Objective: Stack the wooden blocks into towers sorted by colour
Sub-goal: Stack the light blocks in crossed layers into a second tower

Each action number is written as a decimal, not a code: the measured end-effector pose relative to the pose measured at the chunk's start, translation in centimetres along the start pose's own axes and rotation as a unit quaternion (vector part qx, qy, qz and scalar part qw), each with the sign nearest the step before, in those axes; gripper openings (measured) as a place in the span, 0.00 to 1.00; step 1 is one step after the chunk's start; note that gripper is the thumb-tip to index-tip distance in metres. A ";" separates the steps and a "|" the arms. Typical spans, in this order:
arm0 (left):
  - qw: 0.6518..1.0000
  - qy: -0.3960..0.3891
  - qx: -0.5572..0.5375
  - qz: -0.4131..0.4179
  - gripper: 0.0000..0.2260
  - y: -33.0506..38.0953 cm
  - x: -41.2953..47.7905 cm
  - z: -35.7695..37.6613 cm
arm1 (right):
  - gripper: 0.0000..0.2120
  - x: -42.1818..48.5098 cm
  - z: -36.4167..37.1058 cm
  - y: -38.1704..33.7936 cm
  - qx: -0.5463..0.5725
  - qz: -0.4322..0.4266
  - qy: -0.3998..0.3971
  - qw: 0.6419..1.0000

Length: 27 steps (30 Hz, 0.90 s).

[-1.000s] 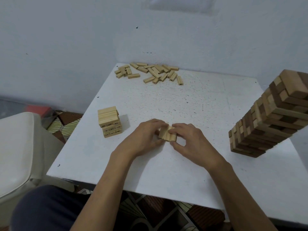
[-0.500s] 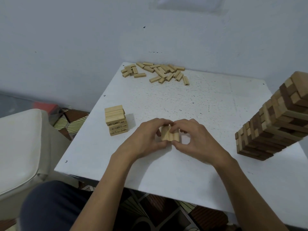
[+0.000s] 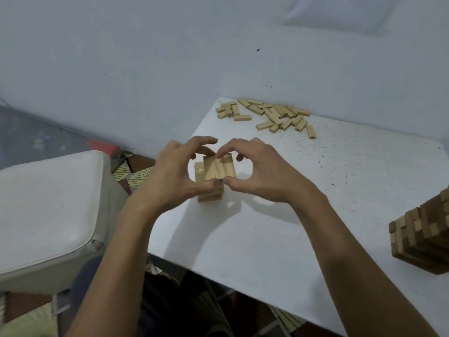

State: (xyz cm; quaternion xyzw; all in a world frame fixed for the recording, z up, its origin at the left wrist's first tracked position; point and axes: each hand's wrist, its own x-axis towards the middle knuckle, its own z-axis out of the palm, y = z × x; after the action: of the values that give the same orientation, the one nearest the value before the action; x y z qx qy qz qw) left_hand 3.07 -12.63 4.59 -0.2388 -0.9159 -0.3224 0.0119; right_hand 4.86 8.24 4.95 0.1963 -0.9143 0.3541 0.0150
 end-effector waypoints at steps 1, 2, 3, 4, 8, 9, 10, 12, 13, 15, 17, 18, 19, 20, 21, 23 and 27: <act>1.000 0.002 -0.001 -0.008 0.31 -0.6 0.2 -0.1 | 0.18 0.8 0.4 0.1 0.000 0.001 -0.006 1.000; 1.000 0.002 -0.003 -0.016 0.32 -1.2 0.4 -0.2 | 0.18 1.4 0.8 0.2 -0.001 0.005 -0.011 1.000; 1.000 -0.001 -0.007 -0.024 0.33 -1.7 0.6 -0.2 | 0.19 2.0 1.1 0.3 -0.001 0.011 -0.015 1.000; 0.999 -0.005 -0.012 -0.030 0.33 -2.2 0.9 -0.1 | 0.19 2.4 1.4 0.4 0.000 0.017 -0.020 1.000; 0.999 -0.015 -0.019 -0.032 0.33 -3.5 1.3 0.3 | 0.19 3.3 2.4 1.1 0.004 0.028 -0.031 0.999; 0.999 -0.017 -0.022 -0.033 0.33 -3.7 1.3 0.4 | 0.19 3.3 2.5 1.3 0.006 0.031 -0.033 0.999; 0.999 -0.018 -0.028 -0.034 0.33 -3.9 1.3 0.6 | 0.19 3.4 2.6 1.4 0.006 0.032 -0.034 0.999; 0.998 -0.019 -0.045 -0.039 0.32 -4.3 1.3 0.9 | 0.18 3.5 2.9 1.6 0.004 0.032 -0.036 0.999; 0.997 -0.021 -0.053 -0.043 0.32 -4.5 1.2 1.0 | 0.18 3.5 2.9 1.7 0.005 0.031 -0.036 0.999; 0.996 -0.022 -0.068 -0.046 0.30 -4.7 1.2 1.2 | 0.18 3.5 3.1 1.8 0.012 0.031 -0.037 0.999; 0.996 -0.020 -0.077 -0.040 0.28 -4.9 1.2 1.4 | 0.17 3.4 3.2 2.0 0.016 0.030 -0.037 0.999; 0.996 -0.019 -0.079 -0.036 0.27 -5.0 1.2 1.4 | 0.17 3.4 3.3 2.1 0.017 0.030 -0.037 0.999; 0.996 -0.019 -0.080 -0.033 0.27 -5.0 1.2 1.5 | 0.17 3.4 3.2 2.1 0.017 0.032 -0.035 0.999; 0.996 -0.020 -0.083 -0.031 0.27 -5.1 1.2 1.5 | 0.17 3.4 3.2 2.2 0.020 0.034 -0.033 0.999; 0.995 -0.022 -0.088 -0.030 0.26 -5.2 1.3 1.5 | 0.17 3.4 3.1 2.2 0.024 0.036 -0.031 0.999; 0.995 -0.027 -0.097 -0.026 0.27 -5.2 1.3 1.5 | 0.17 3.4 3.1 2.3 0.035 0.039 -0.031 0.998; 0.994 -0.026 -0.108 -0.016 0.27 -5.5 1.2 1.7 | 0.22 3.2 3.1 2.5 0.048 0.037 -0.025 0.998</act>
State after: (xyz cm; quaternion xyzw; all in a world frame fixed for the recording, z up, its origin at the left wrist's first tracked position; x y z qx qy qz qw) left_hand -0.26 -14.83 0.27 -0.2323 -0.8796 -0.4130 -0.0427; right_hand 1.33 6.79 1.61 0.1718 -0.9029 0.3929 -0.0306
